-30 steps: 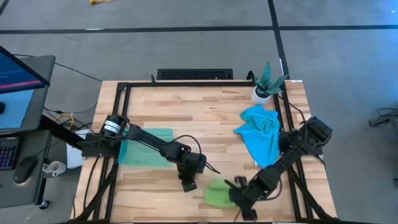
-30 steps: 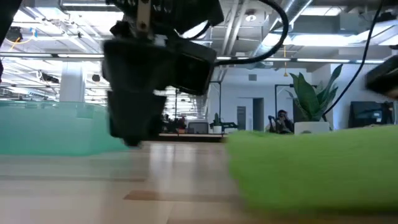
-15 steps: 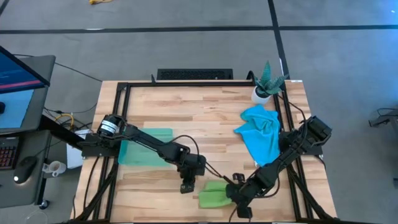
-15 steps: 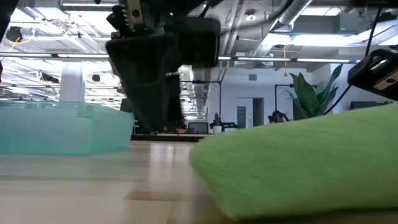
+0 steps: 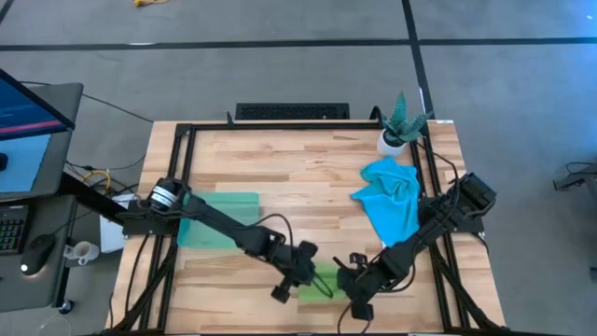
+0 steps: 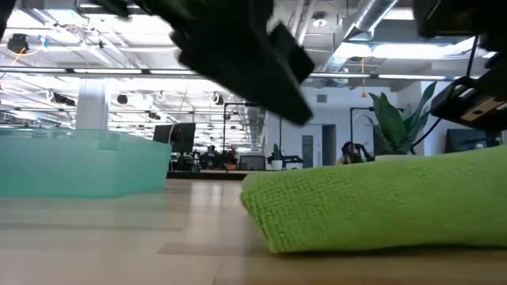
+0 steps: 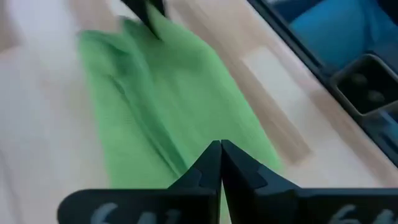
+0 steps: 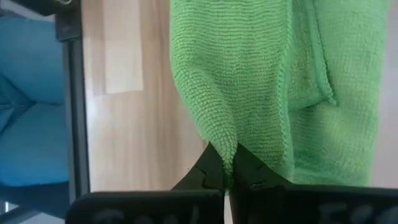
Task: Roll microfiber towels into tight, uniform cylinder then place into a basket
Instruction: Roll the green towel
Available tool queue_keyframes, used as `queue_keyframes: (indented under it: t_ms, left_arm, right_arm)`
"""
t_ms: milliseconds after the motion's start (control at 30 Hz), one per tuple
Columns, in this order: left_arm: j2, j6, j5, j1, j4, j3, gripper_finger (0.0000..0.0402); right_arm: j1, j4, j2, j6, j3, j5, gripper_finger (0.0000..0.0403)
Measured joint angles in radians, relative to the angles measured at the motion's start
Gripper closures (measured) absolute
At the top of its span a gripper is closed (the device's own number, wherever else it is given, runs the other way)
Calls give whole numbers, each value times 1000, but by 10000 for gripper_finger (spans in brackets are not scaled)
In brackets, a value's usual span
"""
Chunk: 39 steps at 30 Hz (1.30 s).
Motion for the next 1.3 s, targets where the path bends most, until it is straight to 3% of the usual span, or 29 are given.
queue_keyframes:
  t_ms: [200,633,833,1133,1300]
  left_arm:
    - [62,7,62,61,121,7,401]
    - [129,46,88,87,153,9,402]
    - [153,-35,83,93,126,8,401]
    - [153,-166,90,95,100,10,401]
    - [153,-209,99,94,116,9,401]
  right_arm:
    - [-19,-34,-1,-7,2,5,383]
    - [-32,-63,-1,-7,2,61,388]
    - [-29,-66,-1,17,2,88,386]
    - [-13,-153,-33,129,2,246,390]
    - [-27,-168,-36,176,2,280,389]
